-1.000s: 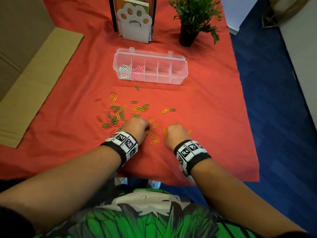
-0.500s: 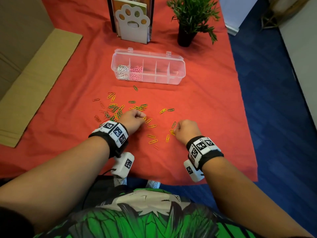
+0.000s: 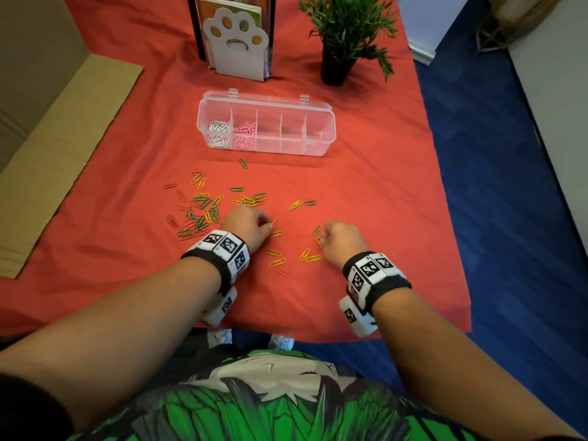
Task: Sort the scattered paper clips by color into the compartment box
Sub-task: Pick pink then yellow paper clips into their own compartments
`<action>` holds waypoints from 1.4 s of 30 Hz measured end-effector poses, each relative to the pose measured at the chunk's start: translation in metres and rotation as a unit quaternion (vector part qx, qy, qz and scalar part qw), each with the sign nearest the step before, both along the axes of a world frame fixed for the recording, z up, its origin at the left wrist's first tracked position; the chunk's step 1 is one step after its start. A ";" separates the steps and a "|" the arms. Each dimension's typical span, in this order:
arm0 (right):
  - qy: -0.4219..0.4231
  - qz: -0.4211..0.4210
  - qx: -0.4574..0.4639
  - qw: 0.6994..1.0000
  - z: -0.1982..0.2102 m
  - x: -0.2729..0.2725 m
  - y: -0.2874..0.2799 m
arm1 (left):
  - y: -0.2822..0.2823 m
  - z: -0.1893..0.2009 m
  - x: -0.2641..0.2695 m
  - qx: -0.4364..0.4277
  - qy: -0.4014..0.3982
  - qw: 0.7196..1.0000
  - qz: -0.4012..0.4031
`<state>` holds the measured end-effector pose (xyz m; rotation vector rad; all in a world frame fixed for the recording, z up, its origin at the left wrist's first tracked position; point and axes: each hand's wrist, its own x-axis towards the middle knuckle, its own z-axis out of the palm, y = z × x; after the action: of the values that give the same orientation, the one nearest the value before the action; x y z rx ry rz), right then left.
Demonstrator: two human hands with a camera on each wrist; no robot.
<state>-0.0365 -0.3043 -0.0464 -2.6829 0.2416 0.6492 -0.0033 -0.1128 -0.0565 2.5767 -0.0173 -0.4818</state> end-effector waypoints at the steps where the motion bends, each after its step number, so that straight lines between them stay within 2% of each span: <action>1: 0.006 0.005 -0.003 1.000 0.001 -0.002 -0.003 | -0.001 -0.001 -0.001 0.019 -0.022 0.999 -0.016; 5: 0.009 0.062 -0.019 0.998 -0.006 -0.015 0.000 | -0.005 -0.005 0.000 0.042 -0.044 0.996 -0.071; 9: -0.033 0.126 -0.053 0.990 -0.013 -0.030 0.017 | -0.005 -0.006 -0.001 0.045 -0.042 0.993 -0.099; 13: -0.010 0.138 -0.059 0.989 -0.014 -0.029 0.024 | -0.005 -0.008 -0.001 -0.007 -0.011 0.998 -0.055; 17: 0.014 0.121 -0.048 0.991 -0.008 -0.017 0.017 | -0.001 -0.003 0.000 -0.119 0.050 0.991 0.036; 19: 0.029 0.085 -0.037 0.995 -0.003 -0.010 0.010 | 0.001 0.001 0.000 -0.213 0.121 0.966 0.078; 20: 0.042 0.061 -0.021 0.997 -0.002 -0.007 0.007 | 0.001 0.004 0.000 -0.263 0.165 0.945 0.104; 22: 0.080 -0.036 0.082 0.993 -0.004 -0.004 0.003 | 0.003 0.013 -0.003 -0.351 0.243 0.888 0.170; 24: 0.102 -0.133 0.202 0.965 -0.006 -0.001 0.002 | 0.004 0.022 -0.006 -0.416 0.291 0.830 0.229; 26: 0.104 -0.197 0.293 0.930 -0.003 0.002 0.001 | 0.005 0.028 -0.008 -0.455 0.320 0.787 0.267; 28: 0.102 -0.250 0.377 0.886 0.001 0.001 0.001 | 0.003 0.028 -0.008 -0.455 0.332 0.774 0.290; 29: 0.102 -0.277 0.417 0.859 0.003 0.000 0.002 | 0.001 0.027 -0.009 -0.431 0.325 0.792 0.286; 30: 0.103 -0.298 0.446 0.838 0.003 0.000 0.003 | -0.001 0.025 -0.009 -0.381 0.299 0.836 0.258; 31: 0.104 -0.300 0.451 0.834 0.003 -0.001 0.005 | -0.002 0.020 -0.010 -0.307 0.254 0.896 0.198; 32: 0.099 -0.277 0.423 0.857 0.002 -0.001 0.008 | -0.002 0.015 -0.011 -0.220 0.196 0.948 0.119; 33: 0.091 -0.226 0.361 0.900 0.001 0.000 0.011 | -0.003 0.011 -0.012 -0.142 0.138 0.979 0.040; 34: 0.079 -0.154 0.283 0.943 -0.002 0.000 0.014 | -0.003 0.008 -0.014 -0.072 0.097 0.992 -0.028; 35: 0.060 -0.080 0.202 0.974 -0.004 0.000 0.018 | -0.002 0.003 -0.016 -0.018 0.069 0.994 -0.082; 36: 0.038 -0.027 0.146 0.988 -0.006 -0.001 0.021 | -0.002 -0.001 -0.017 0.024 0.047 0.991 -0.126; 39: -0.008 0.029 0.089 0.996 -0.010 -0.005 0.026 | -0.001 -0.009 -0.018 0.093 0.023 0.976 -0.194; 42: -0.036 0.071 0.059 0.995 -0.015 -0.007 0.027 | -0.001 -0.012 -0.020 0.103 0.036 0.971 -0.210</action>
<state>-0.0435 -0.2775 -0.0619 -2.6204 -0.0076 0.5874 -0.0235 -0.1141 -0.0688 2.7600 -0.5234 -0.7659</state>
